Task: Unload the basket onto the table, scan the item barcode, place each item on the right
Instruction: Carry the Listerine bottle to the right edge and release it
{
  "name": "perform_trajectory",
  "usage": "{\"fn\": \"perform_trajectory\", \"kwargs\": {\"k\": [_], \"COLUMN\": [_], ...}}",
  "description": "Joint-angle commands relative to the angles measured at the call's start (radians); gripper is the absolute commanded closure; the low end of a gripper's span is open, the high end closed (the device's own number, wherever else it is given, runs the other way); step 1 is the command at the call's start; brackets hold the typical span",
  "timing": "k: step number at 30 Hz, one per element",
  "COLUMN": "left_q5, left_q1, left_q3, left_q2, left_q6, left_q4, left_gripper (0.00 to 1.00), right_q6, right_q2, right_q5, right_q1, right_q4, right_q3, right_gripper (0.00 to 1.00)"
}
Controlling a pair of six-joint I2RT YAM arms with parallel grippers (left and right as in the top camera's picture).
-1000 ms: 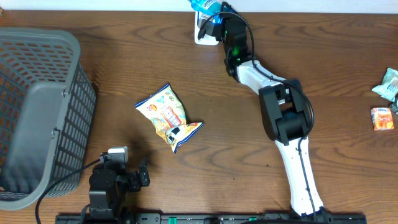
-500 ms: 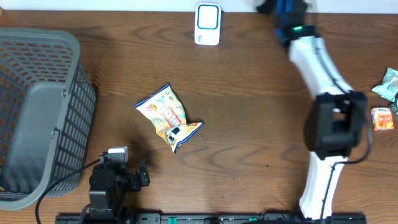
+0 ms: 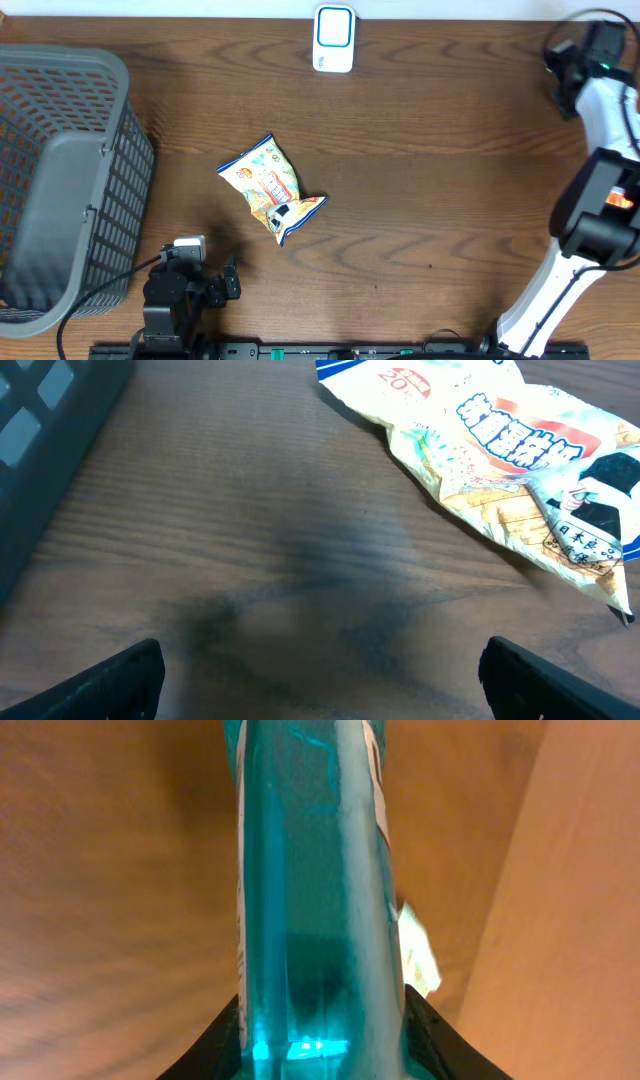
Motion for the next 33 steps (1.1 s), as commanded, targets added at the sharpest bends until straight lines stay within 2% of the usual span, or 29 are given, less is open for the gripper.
{"fn": "perform_trajectory", "kwargs": {"k": [1,3,7,9,12,14,16,17,18,22,27,31,33], "left_q5": [-0.012,-0.013,-0.013,-0.013,-0.013,-0.013,-0.012,-0.013,-0.013,-0.012,-0.013,-0.013,-0.013], "left_q1": [-0.003,-0.003,-0.003,-0.003,-0.003,-0.003,-0.003,-0.003,-0.003,-0.003,-0.003,-0.003,-0.003], "left_q3": [-0.005,-0.005,-0.005,-0.005,-0.005,-0.005,-0.005,-0.005,-0.005,-0.005,-0.005,-0.005,-0.005], "left_q2": [-0.003,-0.003,-0.003,-0.003,-0.003,-0.003,-0.003,-0.003,-0.003,-0.003,-0.003,-0.003,-0.003], "left_q6": [0.010,0.010,0.010,0.010,0.010,0.010,0.010,0.010,0.010,0.010,0.010,0.010,0.010], "left_q4": [-0.020,-0.020,-0.020,-0.020,-0.020,-0.020,-0.020,-0.020,-0.020,-0.020,-0.020,-0.020,-0.020], "left_gripper": [0.02,0.02,0.02,0.02,0.02,0.02,0.02,0.02,0.02,0.02,0.02,0.02,0.02], "right_q6": [0.067,0.067,0.114,0.184,0.277,0.295,0.295,0.295,0.295,0.332,0.573,0.842,0.992], "right_q2": [-0.018,-0.018,-0.018,-0.018,-0.018,-0.019,-0.019,-0.019,-0.022,-0.050,-0.151,-0.251,-0.293], "right_q5": [-0.023,-0.058,-0.085,-0.122,-0.172,-0.172,-0.172,-0.172,-0.172,-0.173,-0.264,-0.507,-0.759], "right_q1": [-0.048,-0.073,-0.111,-0.134,-0.163,-0.179,-0.191,-0.194,-0.195,-0.182,-0.121,-0.039,0.031], "right_q4": [0.011,0.011,0.029,0.027,0.012,-0.003,-0.024,-0.032,-0.043,-0.053,-0.019,-0.061,-0.110], "right_q3": [-0.046,-0.077,-0.124,-0.130,-0.130,-0.130,-0.130,-0.130,-0.130,-0.130,-0.127,-0.127,-0.127], "right_gripper": [0.96,0.88,0.82,0.80,0.70,0.66,0.44,0.28,0.02,0.01,0.01,0.01,0.01]}}
